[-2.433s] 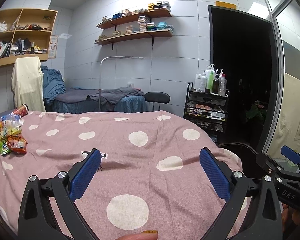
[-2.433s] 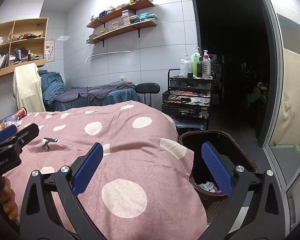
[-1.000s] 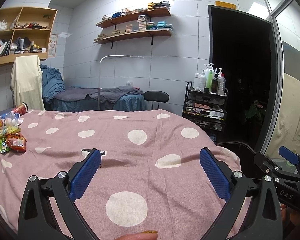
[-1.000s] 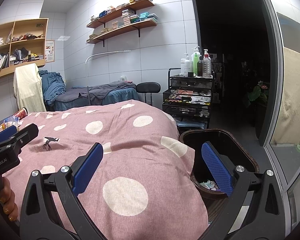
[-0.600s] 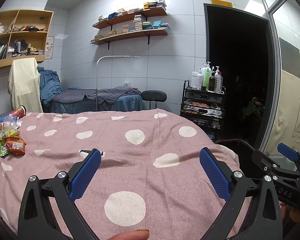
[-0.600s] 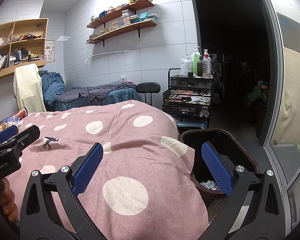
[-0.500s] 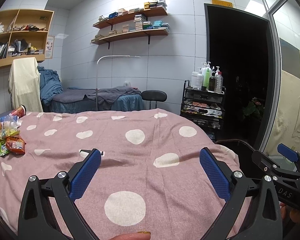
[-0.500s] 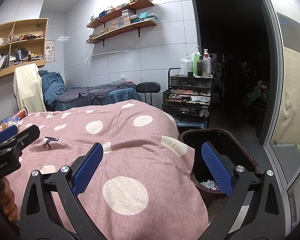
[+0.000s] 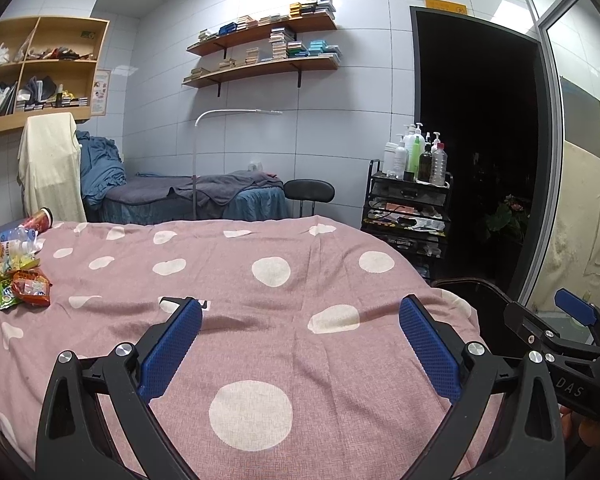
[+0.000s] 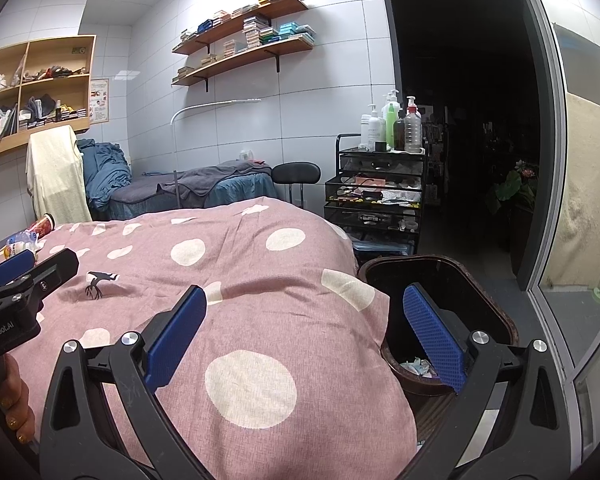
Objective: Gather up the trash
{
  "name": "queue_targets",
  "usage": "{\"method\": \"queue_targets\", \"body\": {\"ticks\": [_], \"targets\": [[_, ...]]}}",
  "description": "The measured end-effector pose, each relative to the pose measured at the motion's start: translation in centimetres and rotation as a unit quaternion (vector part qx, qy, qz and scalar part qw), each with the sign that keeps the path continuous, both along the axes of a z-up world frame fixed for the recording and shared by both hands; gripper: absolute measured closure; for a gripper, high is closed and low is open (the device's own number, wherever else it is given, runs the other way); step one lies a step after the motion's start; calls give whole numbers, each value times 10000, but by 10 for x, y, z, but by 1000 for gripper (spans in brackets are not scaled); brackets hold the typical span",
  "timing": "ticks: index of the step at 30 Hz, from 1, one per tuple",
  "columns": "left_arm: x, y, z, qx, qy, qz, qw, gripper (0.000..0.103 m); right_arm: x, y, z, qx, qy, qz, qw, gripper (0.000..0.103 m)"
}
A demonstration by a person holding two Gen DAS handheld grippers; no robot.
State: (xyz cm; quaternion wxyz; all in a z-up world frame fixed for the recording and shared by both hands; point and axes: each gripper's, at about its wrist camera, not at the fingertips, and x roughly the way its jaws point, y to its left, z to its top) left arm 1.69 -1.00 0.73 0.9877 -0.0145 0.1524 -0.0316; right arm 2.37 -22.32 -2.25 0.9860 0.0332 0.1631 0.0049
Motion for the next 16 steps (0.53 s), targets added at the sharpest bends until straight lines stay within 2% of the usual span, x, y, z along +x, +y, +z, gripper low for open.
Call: {"method": "queue_targets", "body": {"ticks": [16], "targets": [[1,-1,-6,-24,130,50,9999,5,2,1,-2,13,47,-5,10000,6]]}}
